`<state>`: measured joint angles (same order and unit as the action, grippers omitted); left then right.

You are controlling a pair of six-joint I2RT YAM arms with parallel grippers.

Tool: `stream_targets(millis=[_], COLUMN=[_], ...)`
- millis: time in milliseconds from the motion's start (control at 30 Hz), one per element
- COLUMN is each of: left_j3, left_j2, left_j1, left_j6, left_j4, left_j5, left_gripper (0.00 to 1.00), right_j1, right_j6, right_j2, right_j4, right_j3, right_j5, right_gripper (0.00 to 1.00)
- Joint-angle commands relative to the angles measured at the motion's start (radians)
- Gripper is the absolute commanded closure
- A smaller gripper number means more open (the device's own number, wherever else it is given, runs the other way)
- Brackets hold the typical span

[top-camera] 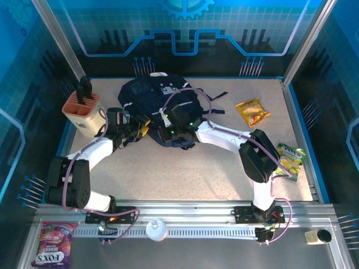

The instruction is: Pack books, pencil case, and school supplies into a backpack

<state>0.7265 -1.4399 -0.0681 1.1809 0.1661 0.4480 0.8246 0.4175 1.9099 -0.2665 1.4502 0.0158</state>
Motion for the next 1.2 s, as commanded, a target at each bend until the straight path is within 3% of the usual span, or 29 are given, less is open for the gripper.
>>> stream_targets(millis=[0, 267, 533, 633, 900, 1167], left_j3=[0.055, 0.08, 0.091, 0.099, 0.103, 0.102], left_j2=[-0.043, -0.114, -0.141, -0.14, -0.14, -0.144], left_j1=[0.001, -0.001, 0.001, 0.008, 0.017, 0.017], left_j6=[0.019, 0.046, 0.054, 0.041, 0.013, -0.012], left_j4=[0.079, 0.142, 0.124, 0.102, 0.077, 0.056], left_j5=[0.029, 0.05, 0.025, 0.027, 0.045, 0.076], left_gripper=[0.57, 0.61, 0.94, 1.0, 1.0, 1.0], right_j1=[0.014, 0.014, 0.006, -0.021, -0.151, -0.181], right_j6=[0.0, 0.008, 0.019, 0.037, 0.107, -0.045], right_j2=[-0.021, -0.027, -0.06, -0.096, -0.222, -0.148], right_j4=[0.062, 0.068, 0.069, 0.066, 0.083, 0.057], right_j3=[-0.008, -0.035, -0.094, -0.168, -0.368, -0.269], right_j5=[0.046, 0.039, -0.058, -0.125, -0.192, -0.071], right_gripper=[1.0, 1.0, 1.0, 1.0, 0.99, 0.95])
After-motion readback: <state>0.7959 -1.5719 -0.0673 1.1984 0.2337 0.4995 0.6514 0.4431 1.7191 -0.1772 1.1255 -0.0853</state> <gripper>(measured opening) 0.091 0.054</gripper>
